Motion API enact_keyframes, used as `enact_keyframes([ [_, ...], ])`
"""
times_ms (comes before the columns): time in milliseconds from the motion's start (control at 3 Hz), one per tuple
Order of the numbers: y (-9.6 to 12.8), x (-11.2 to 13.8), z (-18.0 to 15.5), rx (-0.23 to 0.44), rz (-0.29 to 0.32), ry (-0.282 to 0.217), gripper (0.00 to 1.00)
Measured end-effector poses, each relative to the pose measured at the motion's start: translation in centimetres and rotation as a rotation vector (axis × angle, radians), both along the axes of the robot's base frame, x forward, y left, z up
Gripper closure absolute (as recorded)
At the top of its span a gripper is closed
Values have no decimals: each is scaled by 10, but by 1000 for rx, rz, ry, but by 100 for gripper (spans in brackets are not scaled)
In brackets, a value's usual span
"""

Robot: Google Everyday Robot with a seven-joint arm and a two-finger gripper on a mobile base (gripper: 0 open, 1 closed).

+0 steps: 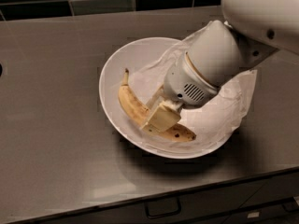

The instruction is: Pick banana from white bowl

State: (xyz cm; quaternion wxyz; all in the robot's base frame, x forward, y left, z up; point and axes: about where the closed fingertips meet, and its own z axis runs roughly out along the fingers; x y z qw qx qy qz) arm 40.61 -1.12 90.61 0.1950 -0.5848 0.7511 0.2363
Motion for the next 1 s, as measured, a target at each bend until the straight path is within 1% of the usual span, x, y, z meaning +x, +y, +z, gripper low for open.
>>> enact_keyframes([
  [333, -11, -18, 31, 25, 2, -83, 100],
  [667, -23, -29, 56, 26, -19, -148, 100],
  [1000, -23, -29, 58, 25, -20, -152, 100],
])
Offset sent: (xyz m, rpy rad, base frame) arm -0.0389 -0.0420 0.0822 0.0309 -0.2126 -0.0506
